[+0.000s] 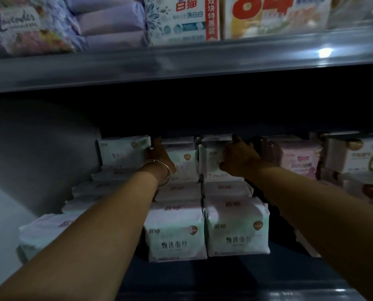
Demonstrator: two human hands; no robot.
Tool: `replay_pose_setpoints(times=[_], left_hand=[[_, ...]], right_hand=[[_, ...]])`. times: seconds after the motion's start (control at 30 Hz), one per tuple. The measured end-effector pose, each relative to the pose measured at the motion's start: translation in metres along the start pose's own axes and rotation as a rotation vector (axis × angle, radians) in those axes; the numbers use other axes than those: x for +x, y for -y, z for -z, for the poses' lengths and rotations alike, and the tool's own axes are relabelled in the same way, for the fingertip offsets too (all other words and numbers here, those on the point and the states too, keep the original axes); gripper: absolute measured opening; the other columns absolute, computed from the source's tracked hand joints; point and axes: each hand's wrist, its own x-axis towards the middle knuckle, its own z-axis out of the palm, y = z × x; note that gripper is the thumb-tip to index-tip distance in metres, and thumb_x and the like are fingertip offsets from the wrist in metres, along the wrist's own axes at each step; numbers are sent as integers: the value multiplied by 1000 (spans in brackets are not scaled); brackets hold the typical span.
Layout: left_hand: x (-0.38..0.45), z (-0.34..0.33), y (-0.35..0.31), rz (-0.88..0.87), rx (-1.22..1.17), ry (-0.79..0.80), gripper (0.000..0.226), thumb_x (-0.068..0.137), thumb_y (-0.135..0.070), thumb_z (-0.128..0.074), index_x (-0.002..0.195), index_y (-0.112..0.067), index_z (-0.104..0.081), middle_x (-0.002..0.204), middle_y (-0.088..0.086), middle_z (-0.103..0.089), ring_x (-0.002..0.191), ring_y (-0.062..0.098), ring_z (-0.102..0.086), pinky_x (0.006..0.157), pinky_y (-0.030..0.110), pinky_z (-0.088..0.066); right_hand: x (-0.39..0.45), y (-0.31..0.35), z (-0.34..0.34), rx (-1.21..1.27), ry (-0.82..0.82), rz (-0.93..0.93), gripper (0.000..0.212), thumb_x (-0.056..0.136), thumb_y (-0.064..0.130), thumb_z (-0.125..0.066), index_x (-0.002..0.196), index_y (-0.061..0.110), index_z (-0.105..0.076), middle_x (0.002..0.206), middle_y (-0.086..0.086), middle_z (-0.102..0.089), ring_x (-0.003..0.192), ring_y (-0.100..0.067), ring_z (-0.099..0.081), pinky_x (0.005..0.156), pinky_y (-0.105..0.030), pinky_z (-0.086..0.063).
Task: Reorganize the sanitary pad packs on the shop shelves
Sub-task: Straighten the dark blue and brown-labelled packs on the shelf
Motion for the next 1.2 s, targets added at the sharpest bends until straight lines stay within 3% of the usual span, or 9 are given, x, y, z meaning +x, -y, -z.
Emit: replay_pose_setpoints(times=[0.1,0.23,0.43,0.57,0.67,0.77,0.83,0.97,1.2], left_hand=[[13,-6,5,-52,85,76,103,78,-14,-75,151,-14,-2,155,11,-18,140,30,-26,113,38,-28],[21,-16,3,-148,220,13,98,77,-30,-74,149,-9,-11,155,11,-18,143,28,-20,116,34,-21],[26,4,1,-116,178,164,104,73,-19,-80,150,-16,-10,155,7,-21,139,27,-29,111,34,-32],[26,17,-11,-134,328,252,108,75,-24,-78,151,-18,-1,157,7,-12,142,27,-22,112,34,-30],[29,20,-18,-137,458,315,109,76,-32,-76,151,-18,2,158,5,-7,144,25,-18,115,32,-26],[37,19,-19,-142,500,346,107,74,-30,-78,151,-19,-5,157,5,-12,142,24,-23,113,33,-29],[41,18,-17,-152,508,354,108,73,-30,-78,151,-19,-4,158,4,-9,143,23,-20,113,33,-29],[45,15,-16,-156,538,362,109,75,-33,-76,151,-18,1,159,2,3,146,23,-9,116,32,-21],[42,5,-23,-147,599,323,112,75,-36,-76,150,-13,5,158,7,7,146,24,-4,117,34,-18]], right_hand=[[4,6,-2,13,-17,19,54,94,32,-50,137,3,-37,144,-18,-35,132,-42,-31,113,-46,-24],[0,18,0,-21,-52,40,49,93,27,-49,133,1,-39,134,-19,-44,123,-37,-40,110,-42,-29],[5,12,5,130,-77,2,56,86,31,-63,134,11,-44,135,-13,-45,123,-37,-43,103,-44,-40],[19,13,16,163,-119,-28,84,78,33,-74,144,10,-28,145,-13,-25,132,-42,-27,105,-52,-37],[35,11,17,143,4,-10,112,71,39,-78,151,21,-2,158,-10,1,142,-46,-1,113,-61,-16],[48,5,12,84,139,50,115,62,48,-82,149,38,-7,158,-10,1,142,-46,4,111,-66,-5],[49,1,13,95,164,82,112,62,46,-83,149,35,-13,157,-7,-10,143,-40,-6,114,-60,-10],[48,0,19,187,202,180,85,71,30,-80,142,25,-34,144,-2,-41,132,-26,-38,110,-39,-32],[41,1,18,233,169,187,81,75,28,-77,143,21,-34,144,-5,-42,131,-26,-39,105,-33,-35]])
